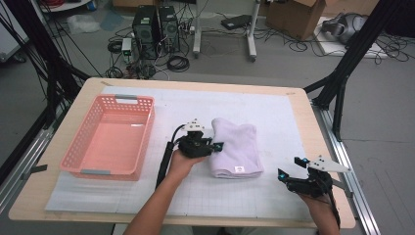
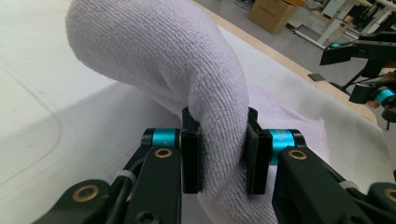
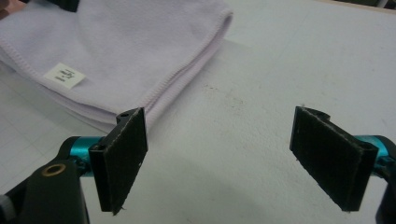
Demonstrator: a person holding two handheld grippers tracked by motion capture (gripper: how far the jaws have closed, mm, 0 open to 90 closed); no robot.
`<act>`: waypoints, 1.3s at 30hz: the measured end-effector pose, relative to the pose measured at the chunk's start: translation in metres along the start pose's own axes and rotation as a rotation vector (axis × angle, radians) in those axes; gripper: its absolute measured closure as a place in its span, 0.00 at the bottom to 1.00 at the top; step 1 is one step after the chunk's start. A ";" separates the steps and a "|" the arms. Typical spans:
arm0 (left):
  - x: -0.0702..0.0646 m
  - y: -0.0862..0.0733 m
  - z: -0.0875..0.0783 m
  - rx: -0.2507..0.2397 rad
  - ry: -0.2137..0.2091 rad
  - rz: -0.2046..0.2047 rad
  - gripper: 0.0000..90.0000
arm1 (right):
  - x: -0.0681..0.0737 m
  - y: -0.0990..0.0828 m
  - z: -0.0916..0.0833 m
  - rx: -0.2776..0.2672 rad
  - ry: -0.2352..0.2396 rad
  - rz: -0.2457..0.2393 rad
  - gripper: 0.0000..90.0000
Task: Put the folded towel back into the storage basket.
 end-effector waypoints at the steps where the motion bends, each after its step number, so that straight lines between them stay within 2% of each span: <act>1: 0.001 0.000 -0.004 -0.008 0.001 0.005 0.81 | 0.000 0.000 0.000 -0.001 0.000 -0.001 0.20; 2: 0.001 0.000 -0.004 -0.008 0.001 0.005 0.81 | 0.000 0.000 0.000 -0.001 0.000 -0.002 0.20; 4: 0.006 0.000 -0.017 -0.029 0.006 0.023 0.81 | 0.000 0.001 0.001 0.000 0.001 -0.004 0.20; 12: 0.012 0.004 -0.043 -0.079 0.007 0.047 0.81 | 0.002 0.002 0.003 -0.001 0.003 -0.008 0.20; 20: 0.008 0.014 -0.063 -0.135 -0.030 0.062 0.82 | 0.003 0.003 0.003 -0.004 0.005 -0.010 0.20; 23: 0.009 0.023 -0.073 -0.160 -0.040 0.068 0.82 | 0.004 0.004 0.003 -0.007 0.009 -0.013 0.20; 26: 0.013 0.031 -0.087 -0.184 -0.051 0.068 0.82 | 0.005 0.005 0.003 -0.012 0.013 -0.015 0.20; 33: 0.024 0.039 -0.108 -0.215 -0.041 0.078 0.82 | 0.005 0.006 0.003 -0.014 0.014 -0.019 0.20; 39: 0.032 0.045 -0.127 -0.243 -0.066 0.068 0.82 | 0.005 0.006 0.004 -0.014 0.015 -0.020 0.20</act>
Point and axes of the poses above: each handheld gripper's, and its own axes: z roughly forward along the jaws, y roughly out of its top, x roughly to its left, the point moved 5 cm from there along z, roughly forward along the jaws, and after that the axes turned 14 degrees about y, right-handed, at the moved point
